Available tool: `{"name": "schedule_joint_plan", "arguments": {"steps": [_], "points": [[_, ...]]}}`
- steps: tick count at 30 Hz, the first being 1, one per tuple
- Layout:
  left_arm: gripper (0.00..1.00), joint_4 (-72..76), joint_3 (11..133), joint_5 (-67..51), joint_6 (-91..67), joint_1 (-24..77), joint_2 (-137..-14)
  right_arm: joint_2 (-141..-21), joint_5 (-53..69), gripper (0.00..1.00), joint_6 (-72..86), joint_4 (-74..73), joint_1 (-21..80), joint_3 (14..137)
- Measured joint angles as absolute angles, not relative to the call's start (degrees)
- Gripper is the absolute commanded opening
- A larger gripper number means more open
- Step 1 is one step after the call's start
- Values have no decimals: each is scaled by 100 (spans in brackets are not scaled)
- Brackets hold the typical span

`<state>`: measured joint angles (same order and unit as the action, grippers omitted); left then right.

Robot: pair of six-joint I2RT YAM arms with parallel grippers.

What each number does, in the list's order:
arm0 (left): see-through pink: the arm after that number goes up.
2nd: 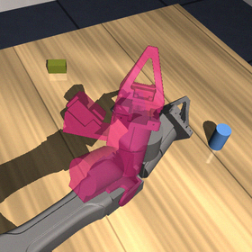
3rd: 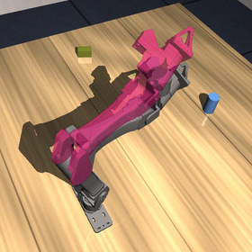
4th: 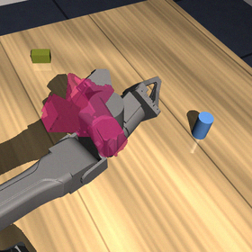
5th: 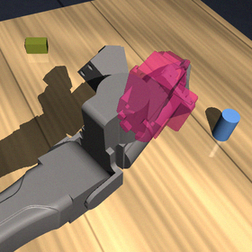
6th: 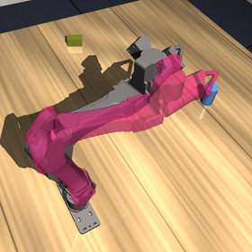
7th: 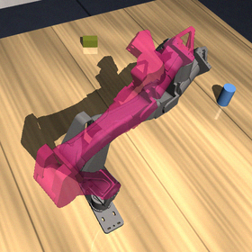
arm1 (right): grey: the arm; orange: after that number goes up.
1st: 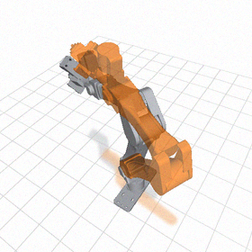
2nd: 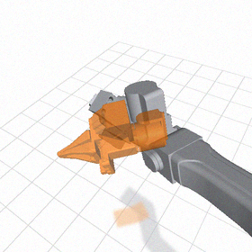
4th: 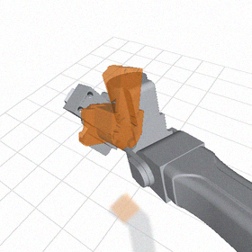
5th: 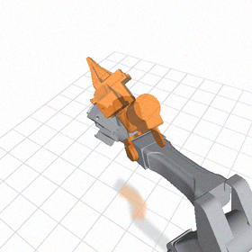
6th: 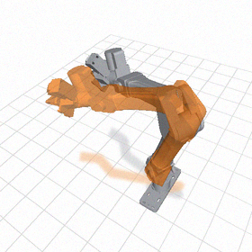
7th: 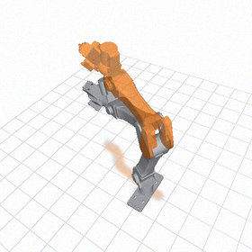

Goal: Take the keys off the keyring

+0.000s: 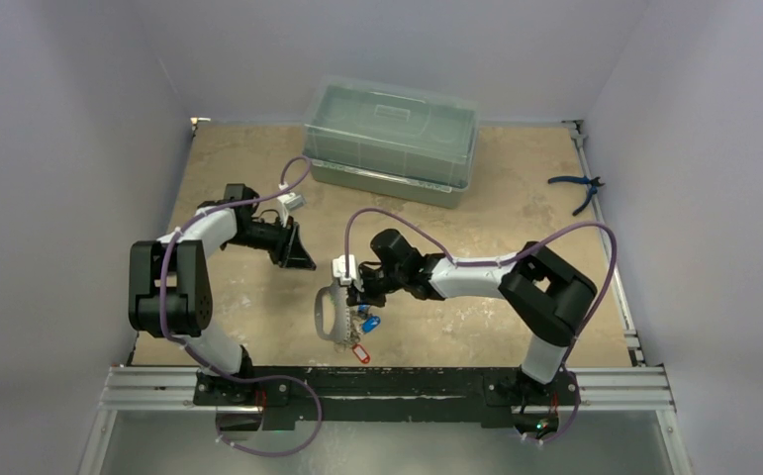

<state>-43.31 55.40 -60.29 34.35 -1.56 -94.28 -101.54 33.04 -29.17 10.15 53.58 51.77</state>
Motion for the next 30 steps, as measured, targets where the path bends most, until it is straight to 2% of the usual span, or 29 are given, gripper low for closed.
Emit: {"name": "schedule_joint_plan", "arguments": {"steps": [4,8,11,16,19,25,30], "points": [[39,-4397,5540,-6029,3518,-156,-9367,-9963,3483,0,-2543,974,5297,5188],[55,-4700,5557,-6145,3846,-156,-9338,-9883,3732,0,-2176,897,5131,5328],[63,-5269,5695,-6318,4418,-161,-9415,-9883,3868,0,-1944,856,5004,5411],[63,-5878,5863,-6493,5022,-165,-9592,-9883,3959,0,-1479,816,4823,5586],[71,-5046,5533,-6213,4219,-174,-9212,-9880,3964,0,-1149,821,4751,5651],[71,-3295,4746,-5238,2502,-180,-7461,-9734,3841,0,-307,827,4628,5653],[74,-2202,4169,-4840,1496,-121,-6504,-9570,3688,0,272,849,4593,5653]]}}
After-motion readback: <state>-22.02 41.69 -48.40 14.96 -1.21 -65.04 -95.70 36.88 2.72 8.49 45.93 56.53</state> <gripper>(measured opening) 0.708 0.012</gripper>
